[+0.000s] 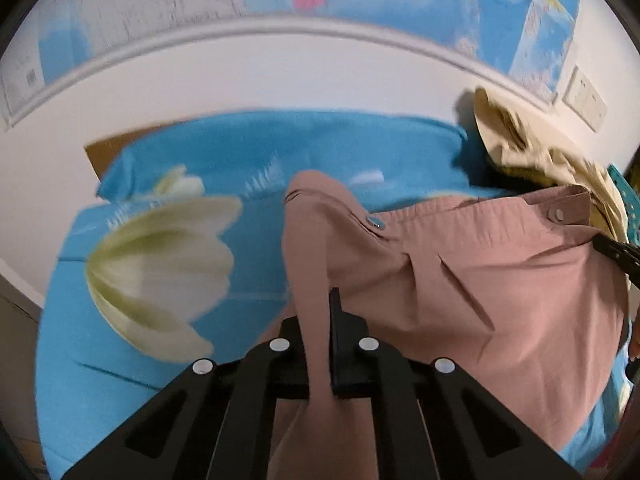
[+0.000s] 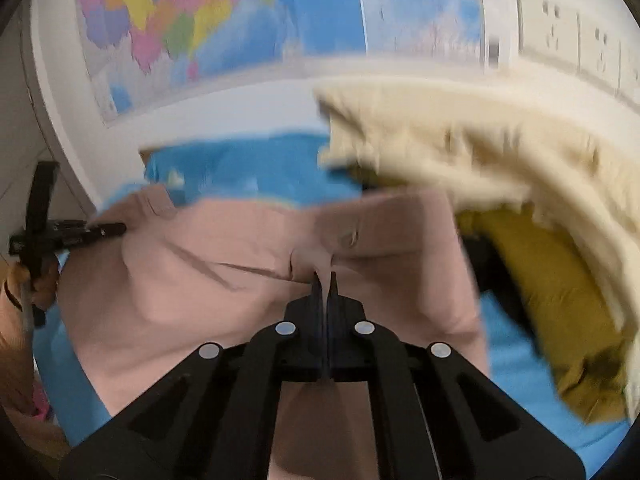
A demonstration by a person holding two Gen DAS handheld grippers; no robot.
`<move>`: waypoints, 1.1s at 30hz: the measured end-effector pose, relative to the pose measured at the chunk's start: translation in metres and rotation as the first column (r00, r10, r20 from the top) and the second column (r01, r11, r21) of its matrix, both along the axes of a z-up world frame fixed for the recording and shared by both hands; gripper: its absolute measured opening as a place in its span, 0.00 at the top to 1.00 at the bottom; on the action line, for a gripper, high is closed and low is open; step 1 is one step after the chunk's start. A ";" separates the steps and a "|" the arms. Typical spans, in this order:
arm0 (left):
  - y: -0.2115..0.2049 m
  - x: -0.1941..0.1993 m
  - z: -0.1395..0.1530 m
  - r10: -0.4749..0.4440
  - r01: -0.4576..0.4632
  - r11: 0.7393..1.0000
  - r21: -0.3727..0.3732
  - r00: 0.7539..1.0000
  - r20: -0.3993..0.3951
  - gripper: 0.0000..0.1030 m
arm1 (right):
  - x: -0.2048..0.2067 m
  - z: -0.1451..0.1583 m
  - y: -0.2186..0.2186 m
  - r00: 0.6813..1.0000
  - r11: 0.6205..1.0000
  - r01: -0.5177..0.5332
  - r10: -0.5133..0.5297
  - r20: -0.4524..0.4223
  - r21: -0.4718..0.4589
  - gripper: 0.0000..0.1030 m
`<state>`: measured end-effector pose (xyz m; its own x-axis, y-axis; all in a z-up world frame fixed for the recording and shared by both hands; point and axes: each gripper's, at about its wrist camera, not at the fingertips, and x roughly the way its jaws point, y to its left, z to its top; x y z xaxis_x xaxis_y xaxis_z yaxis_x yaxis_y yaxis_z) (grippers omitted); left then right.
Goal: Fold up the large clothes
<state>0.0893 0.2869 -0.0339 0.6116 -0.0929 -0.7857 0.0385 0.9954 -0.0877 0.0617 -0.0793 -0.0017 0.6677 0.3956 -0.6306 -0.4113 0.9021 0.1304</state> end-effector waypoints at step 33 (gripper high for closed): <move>0.031 -0.076 -0.026 0.120 -0.123 0.983 -0.137 0.992 -0.033 0.32 | -0.067 0.016 0.039 0.973 0.970 -0.222 0.227 0.045 -0.103 0.33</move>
<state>0.0136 0.3178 -0.0599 0.6055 -0.1279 -0.7855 -0.0861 0.9707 -0.2243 -0.0048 -0.0404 0.0140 0.6042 0.4785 -0.6372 -0.6089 0.7931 0.0182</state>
